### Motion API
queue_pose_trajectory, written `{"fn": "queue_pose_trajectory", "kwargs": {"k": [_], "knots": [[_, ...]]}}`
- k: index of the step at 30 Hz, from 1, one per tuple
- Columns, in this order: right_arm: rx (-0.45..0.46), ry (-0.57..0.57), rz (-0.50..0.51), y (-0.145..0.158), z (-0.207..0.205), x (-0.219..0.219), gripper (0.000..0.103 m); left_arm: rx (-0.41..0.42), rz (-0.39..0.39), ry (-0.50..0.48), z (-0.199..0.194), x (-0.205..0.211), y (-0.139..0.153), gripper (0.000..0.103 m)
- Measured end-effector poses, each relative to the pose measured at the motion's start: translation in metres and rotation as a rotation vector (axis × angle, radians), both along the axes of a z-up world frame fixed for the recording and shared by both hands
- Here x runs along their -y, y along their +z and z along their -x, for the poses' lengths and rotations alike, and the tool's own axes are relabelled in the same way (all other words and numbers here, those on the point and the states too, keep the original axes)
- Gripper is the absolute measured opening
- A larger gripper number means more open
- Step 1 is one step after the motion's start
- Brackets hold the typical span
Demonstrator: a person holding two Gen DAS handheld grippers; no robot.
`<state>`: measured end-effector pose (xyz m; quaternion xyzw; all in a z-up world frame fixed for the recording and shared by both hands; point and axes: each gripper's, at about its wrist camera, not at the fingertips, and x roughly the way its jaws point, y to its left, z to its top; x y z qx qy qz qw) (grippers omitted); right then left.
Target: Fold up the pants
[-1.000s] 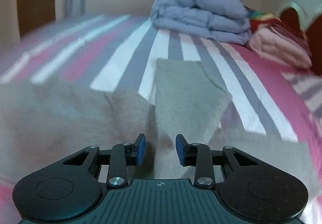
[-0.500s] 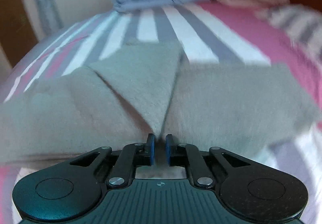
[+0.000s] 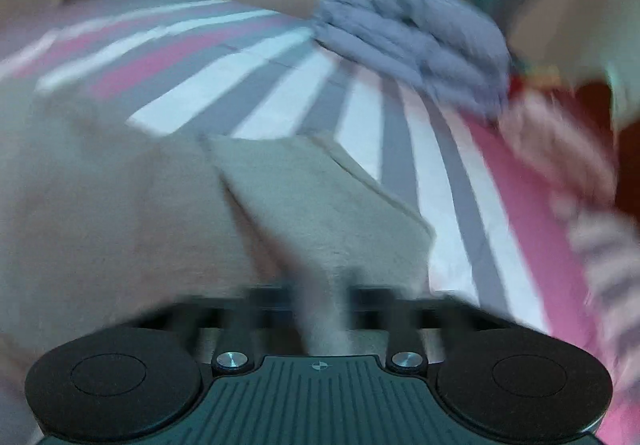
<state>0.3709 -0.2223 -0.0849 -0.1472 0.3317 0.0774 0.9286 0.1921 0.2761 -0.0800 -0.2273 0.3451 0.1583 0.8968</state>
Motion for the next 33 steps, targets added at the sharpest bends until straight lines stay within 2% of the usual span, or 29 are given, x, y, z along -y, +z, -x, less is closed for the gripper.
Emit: {"fn": "queue_pose_trajectory", "kwargs": {"k": [1,3,5,6,7,8,10,12,13,14,15,18,19,20,21,23,25,26,27,28,29,33], "knots": [[0.001,-0.071,-0.119,0.008,0.002,0.023,0.003,0.003,-0.004,-0.001,0.000,0.000,-0.001,0.097],[-0.009,-0.264,-0.433,0.022,0.017,0.085,0.003,0.013,-0.012,0.001,0.002,0.002,-0.002,0.097],[-0.027,-0.481,-0.681,0.014,0.038,0.151,0.004,0.014,-0.019,0.001,0.002,0.003,-0.003,0.097],[-0.052,-0.547,-0.728,0.002,0.042,0.173,0.006,0.013,-0.021,0.001,0.002,0.003,-0.003,0.097],[-0.095,-0.549,-0.745,-0.009,0.042,0.186,0.007,0.011,-0.022,0.001,0.002,0.003,-0.003,0.097],[-0.127,-0.519,-0.746,-0.018,0.041,0.193,0.007,0.010,-0.022,-0.001,0.001,0.003,-0.003,0.097],[-0.101,-0.412,-0.667,-0.012,0.045,0.190,0.010,0.010,-0.022,-0.002,0.002,0.004,-0.003,0.097],[-0.049,-0.344,-0.536,-0.003,0.048,0.178,0.031,0.010,-0.024,-0.001,0.002,0.004,-0.003,0.097],[-0.027,-0.304,-0.499,0.000,0.049,0.175,0.038,0.009,-0.025,0.000,0.003,0.004,-0.003,0.097],[-0.005,-0.279,-0.453,0.002,0.048,0.170,0.050,0.009,-0.025,0.001,0.003,0.004,-0.003,0.097],[0.026,-0.250,-0.390,0.003,0.048,0.161,0.054,0.009,-0.025,0.001,0.003,0.004,-0.003,0.097],[0.104,-0.098,-0.296,0.006,0.040,0.141,0.053,0.008,-0.025,0.001,0.003,0.004,-0.003,0.097],[0.123,-0.062,-0.284,0.007,0.038,0.137,0.046,0.007,-0.025,0.002,0.003,0.004,-0.002,0.097],[0.150,-0.051,-0.292,0.005,0.033,0.136,0.014,0.005,-0.026,0.002,0.003,0.004,-0.002,0.097],[0.141,-0.055,-0.346,0.006,0.028,0.142,0.005,0.003,-0.028,0.002,0.002,0.004,-0.002,0.097],[0.151,-0.140,-0.625,0.005,0.025,0.173,0.005,0.001,-0.028,0.001,0.002,0.004,-0.002,0.098],[0.102,-0.365,-1.053,-0.021,0.030,0.232,0.005,-0.001,-0.033,0.002,0.001,0.005,-0.002,0.098],[0.033,-0.496,-1.256,-0.051,0.029,0.255,0.005,-0.004,-0.036,0.004,0.000,0.006,-0.002,0.098],[-0.020,-0.593,-1.328,-0.073,0.028,0.264,0.005,-0.005,-0.039,0.006,-0.001,0.006,-0.002,0.098],[-0.053,-0.639,-1.335,-0.089,0.028,0.267,0.004,-0.006,-0.040,0.007,-0.001,0.007,-0.002,0.098],[-0.049,-0.625,-1.364,-0.098,0.030,0.267,0.004,-0.007,-0.041,0.006,-0.001,0.007,-0.003,0.098],[-0.034,-0.591,-1.399,-0.107,0.029,0.269,0.005,-0.004,-0.048,0.008,-0.001,0.008,-0.003,0.098]]}}
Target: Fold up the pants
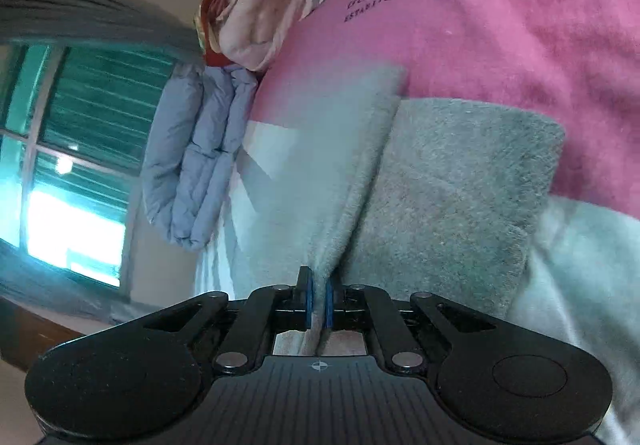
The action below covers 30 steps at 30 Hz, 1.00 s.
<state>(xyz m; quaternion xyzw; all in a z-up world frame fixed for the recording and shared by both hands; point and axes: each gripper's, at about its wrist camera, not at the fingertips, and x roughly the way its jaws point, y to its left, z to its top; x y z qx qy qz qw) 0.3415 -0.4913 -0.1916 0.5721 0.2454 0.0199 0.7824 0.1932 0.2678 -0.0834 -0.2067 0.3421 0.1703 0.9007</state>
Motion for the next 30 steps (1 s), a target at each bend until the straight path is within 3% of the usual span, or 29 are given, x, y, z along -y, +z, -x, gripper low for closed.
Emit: {"fn": "queue_pose_trajectory", "kwargs": {"k": [3,5,7,12,16,18,19,21,23,26,29,30], "knots": [[-0.006,0.008,0.022,0.000,-0.002,0.003,0.005,0.005,-0.003,0.002,0.001,0.001,-0.001,0.098],[-0.014,0.032,0.101,0.010,-0.001,0.002,0.005,0.005,-0.002,-0.001,0.001,0.001,-0.001,0.097],[0.013,0.053,0.182,0.031,0.008,0.002,0.004,0.004,0.003,-0.007,0.001,0.000,0.000,0.097],[0.052,0.027,0.236,0.071,0.041,-0.005,0.004,0.005,0.008,-0.023,0.002,-0.004,0.000,0.097],[-0.075,-0.001,0.271,0.049,0.050,-0.009,0.005,0.001,0.013,-0.035,0.002,-0.007,0.001,0.097],[-0.101,0.011,0.211,0.033,0.051,-0.008,0.005,0.006,0.024,-0.041,0.003,-0.009,0.005,0.095],[-0.090,-0.003,0.206,0.036,0.055,-0.008,0.006,0.017,0.027,-0.037,0.006,-0.010,0.009,0.091],[-0.032,-0.020,0.268,0.052,0.071,-0.020,0.023,0.076,0.026,-0.028,0.017,-0.012,0.016,0.075],[0.025,-0.015,0.346,0.067,0.087,-0.037,0.027,0.138,0.035,-0.024,0.025,-0.014,0.022,0.071],[0.092,0.017,0.435,0.076,0.108,-0.067,0.029,0.183,0.038,-0.016,0.025,-0.019,0.029,0.060],[0.112,0.039,0.483,0.075,0.115,-0.094,0.029,0.191,0.051,-0.016,0.016,-0.024,0.034,0.035],[0.109,0.041,0.504,0.075,0.119,-0.100,0.029,0.187,0.041,-0.009,0.013,-0.025,0.035,0.035]]}}
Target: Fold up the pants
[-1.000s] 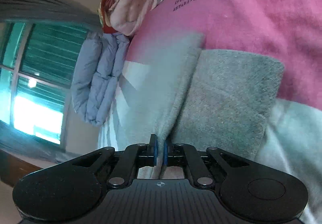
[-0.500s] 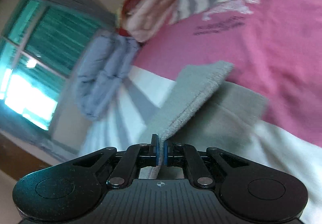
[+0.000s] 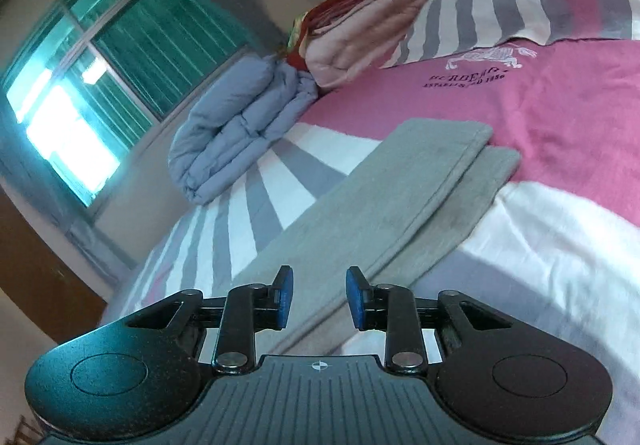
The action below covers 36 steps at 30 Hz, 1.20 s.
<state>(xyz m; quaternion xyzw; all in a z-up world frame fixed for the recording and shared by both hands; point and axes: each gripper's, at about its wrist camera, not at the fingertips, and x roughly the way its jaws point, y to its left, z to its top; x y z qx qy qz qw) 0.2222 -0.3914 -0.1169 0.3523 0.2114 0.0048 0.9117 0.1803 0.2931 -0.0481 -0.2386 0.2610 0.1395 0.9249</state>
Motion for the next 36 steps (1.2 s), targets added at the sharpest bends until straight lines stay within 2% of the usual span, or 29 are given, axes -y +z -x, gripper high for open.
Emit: {"fn": "queue_pose_trajectory", "kwargs": {"k": [3,4,5,6,8,10,11,12,14,15,16,18,20,24,26,28,31,32,33,35,36], "knots": [[0.000,0.037,0.062,0.003,0.000,-0.013,0.030,-0.072,0.063,0.008,-0.018,-0.009,-0.009,0.036],[-0.012,0.040,0.066,0.002,-0.002,-0.015,0.030,-0.069,0.054,0.012,-0.020,-0.010,-0.007,0.033],[-0.022,0.038,0.064,0.001,-0.002,-0.015,0.030,-0.072,0.030,0.011,-0.024,-0.011,-0.003,0.020],[-0.028,0.030,0.059,-0.001,-0.006,-0.011,0.030,-0.057,0.025,0.009,-0.025,-0.014,0.000,0.011],[-0.044,0.009,0.049,-0.004,-0.004,-0.006,0.030,0.036,0.068,0.002,-0.024,-0.024,0.013,0.009],[-0.055,-0.021,0.024,-0.007,0.000,0.003,0.030,0.107,0.073,-0.001,-0.024,-0.028,0.027,0.009],[-0.055,-0.033,0.011,-0.009,0.001,0.006,0.030,0.116,0.066,-0.006,-0.024,-0.031,0.030,0.009],[-0.055,-0.039,0.003,-0.009,0.004,0.011,0.030,0.090,0.047,-0.004,-0.027,-0.033,0.026,0.009],[-0.053,-0.047,-0.021,-0.011,0.007,0.017,0.030,-0.050,0.089,0.011,-0.038,-0.044,-0.005,0.009],[-0.053,-0.053,-0.035,-0.011,0.008,0.021,0.030,-0.087,0.106,0.001,-0.039,-0.046,-0.017,0.010],[-0.055,-0.058,-0.046,-0.012,0.008,0.024,0.031,-0.077,0.095,-0.010,-0.037,-0.046,-0.021,0.010],[-0.040,-0.062,-0.082,-0.010,0.007,0.035,0.052,-0.066,0.072,-0.016,-0.034,-0.041,-0.021,0.013],[-0.009,-0.119,-0.098,-0.009,0.009,0.047,0.065,-0.075,0.056,-0.023,-0.036,-0.040,-0.021,0.014],[-0.017,-0.189,-0.208,-0.016,-0.009,0.078,0.065,-0.084,0.056,-0.039,-0.041,-0.039,-0.021,0.015],[-0.053,-0.240,-0.242,-0.022,-0.022,0.091,0.064,-0.085,0.064,-0.042,-0.040,-0.042,-0.021,0.015],[-0.065,-0.244,-0.289,-0.030,-0.036,0.102,0.064,-0.088,0.070,-0.043,-0.041,-0.045,-0.019,0.015],[-0.133,-0.245,-0.296,-0.035,-0.058,0.111,0.051,-0.092,0.076,-0.041,-0.042,-0.046,-0.019,0.015],[-0.143,-0.239,-0.303,-0.036,-0.064,0.114,0.037,-0.094,0.077,-0.040,-0.042,-0.046,-0.019,0.015],[-0.155,-0.234,-0.304,-0.035,-0.068,0.115,0.004,-0.096,0.076,-0.040,-0.042,-0.045,-0.019,0.015],[-0.174,-0.218,-0.288,-0.033,-0.072,0.119,0.004,-0.099,0.076,-0.041,-0.043,-0.045,-0.018,0.015],[-0.144,-0.205,-0.273,-0.026,-0.068,0.119,0.004,-0.100,0.076,-0.043,-0.043,-0.045,-0.018,0.015]]}}
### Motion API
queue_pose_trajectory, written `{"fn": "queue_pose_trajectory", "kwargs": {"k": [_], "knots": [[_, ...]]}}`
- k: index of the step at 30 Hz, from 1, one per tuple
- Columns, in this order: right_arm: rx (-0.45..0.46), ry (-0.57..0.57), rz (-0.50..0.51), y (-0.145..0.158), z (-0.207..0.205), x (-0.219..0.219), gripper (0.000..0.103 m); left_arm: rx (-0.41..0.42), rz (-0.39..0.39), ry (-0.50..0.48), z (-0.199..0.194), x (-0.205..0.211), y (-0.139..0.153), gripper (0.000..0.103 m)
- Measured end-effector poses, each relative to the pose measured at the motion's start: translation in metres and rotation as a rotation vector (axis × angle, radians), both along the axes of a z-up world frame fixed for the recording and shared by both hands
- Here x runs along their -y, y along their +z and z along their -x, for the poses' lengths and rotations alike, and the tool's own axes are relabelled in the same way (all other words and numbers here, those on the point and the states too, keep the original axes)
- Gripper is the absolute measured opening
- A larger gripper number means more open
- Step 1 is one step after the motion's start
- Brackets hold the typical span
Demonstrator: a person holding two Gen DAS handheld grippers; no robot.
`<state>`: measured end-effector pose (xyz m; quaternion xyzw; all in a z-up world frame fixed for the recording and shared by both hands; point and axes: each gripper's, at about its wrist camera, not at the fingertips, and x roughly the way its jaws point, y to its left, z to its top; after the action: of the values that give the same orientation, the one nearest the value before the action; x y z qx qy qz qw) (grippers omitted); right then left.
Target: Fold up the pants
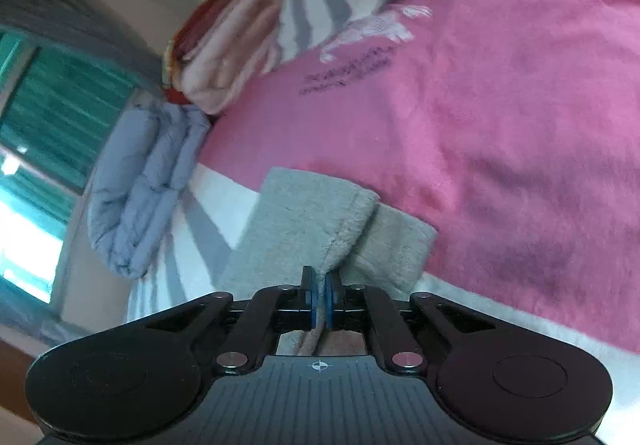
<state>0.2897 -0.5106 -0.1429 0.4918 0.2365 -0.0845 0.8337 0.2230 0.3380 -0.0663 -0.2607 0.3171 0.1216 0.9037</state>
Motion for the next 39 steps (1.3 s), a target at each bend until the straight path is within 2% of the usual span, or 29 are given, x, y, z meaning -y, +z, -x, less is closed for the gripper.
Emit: {"fn": "queue_pose_trajectory", "kwargs": {"k": [3,4,5,6,7,8,9,10,12,14,15,17,19,20,21,23,25,29,30,32,34,35,36,39], "knots": [[0.138,0.023,0.047,0.029,0.031,-0.008,0.004,0.002,0.007,-0.003,-0.001,-0.002,-0.001,0.016],[0.149,0.023,0.065,0.033,0.040,-0.011,0.004,0.002,0.013,-0.001,-0.001,-0.002,-0.001,0.016],[0.134,0.021,0.078,0.030,0.045,-0.011,0.004,0.003,0.020,0.001,-0.001,-0.003,-0.002,0.016],[0.078,0.019,0.073,0.018,0.044,-0.009,0.004,0.002,0.026,0.001,-0.001,-0.004,-0.002,0.016],[0.004,0.024,0.051,0.001,0.038,-0.004,0.004,-0.001,0.031,0.001,-0.001,-0.005,-0.002,0.016],[-0.032,0.026,0.011,-0.014,0.035,0.000,0.004,-0.004,0.035,0.000,-0.001,-0.005,-0.001,0.016],[-0.006,0.020,-0.028,-0.023,0.038,0.004,0.004,-0.010,0.034,-0.003,-0.002,-0.006,0.000,0.016],[0.005,0.019,-0.026,-0.023,0.038,0.005,0.004,-0.014,0.031,-0.009,-0.002,-0.006,0.000,0.016],[0.005,0.023,0.009,-0.015,0.039,0.001,0.004,-0.019,0.030,-0.016,-0.003,-0.007,0.002,0.016],[0.071,0.020,0.013,-0.004,0.045,0.000,0.004,-0.023,0.021,-0.019,-0.003,-0.006,0.002,0.016],[0.071,0.023,0.053,0.000,0.045,-0.002,0.004,-0.023,0.021,-0.016,-0.004,-0.006,0.002,0.016],[-0.050,0.042,0.092,-0.012,0.032,-0.002,0.004,-0.025,0.025,-0.011,-0.004,-0.006,0.003,0.016],[-0.036,0.061,0.054,-0.016,0.032,0.003,0.004,-0.027,0.017,-0.014,-0.004,-0.004,0.004,0.016],[-0.032,0.062,0.059,-0.011,0.035,0.002,0.006,-0.026,0.011,-0.017,-0.004,-0.004,0.005,0.016],[-0.019,0.059,0.083,-0.004,0.041,0.000,0.015,-0.021,0.010,-0.019,-0.003,-0.003,0.005,0.017],[0.000,0.038,0.165,0.010,0.057,-0.010,0.024,-0.012,0.012,-0.019,-0.001,-0.003,0.005,0.018],[0.039,0.040,0.211,0.022,0.073,-0.025,0.030,0.003,0.019,-0.019,0.002,-0.002,0.007,0.020],[0.114,0.099,0.189,0.028,0.091,-0.063,0.040,0.025,-0.029,-0.023,0.018,0.015,0.021,0.045],[0.122,0.110,0.182,0.028,0.093,-0.072,0.042,0.038,-0.042,-0.024,0.025,0.022,0.025,0.046],[0.138,0.162,0.172,0.027,0.097,-0.091,0.042,0.046,-0.034,-0.032,0.035,0.034,0.027,0.044],[0.143,0.212,0.192,0.027,0.100,-0.109,0.042,0.045,0.006,-0.047,0.042,0.045,0.025,0.040],[0.156,0.236,0.207,0.030,0.100,-0.115,0.042,0.057,0.030,-0.059,0.045,0.049,0.023,0.033],[0.170,0.256,0.194,0.033,0.100,-0.120,0.042,0.057,0.074,-0.076,0.045,0.054,0.019,0.026],[0.156,0.359,0.085,0.030,0.089,-0.138,0.042,0.057,0.197,-0.107,0.040,0.066,0.008,0.021]]}}
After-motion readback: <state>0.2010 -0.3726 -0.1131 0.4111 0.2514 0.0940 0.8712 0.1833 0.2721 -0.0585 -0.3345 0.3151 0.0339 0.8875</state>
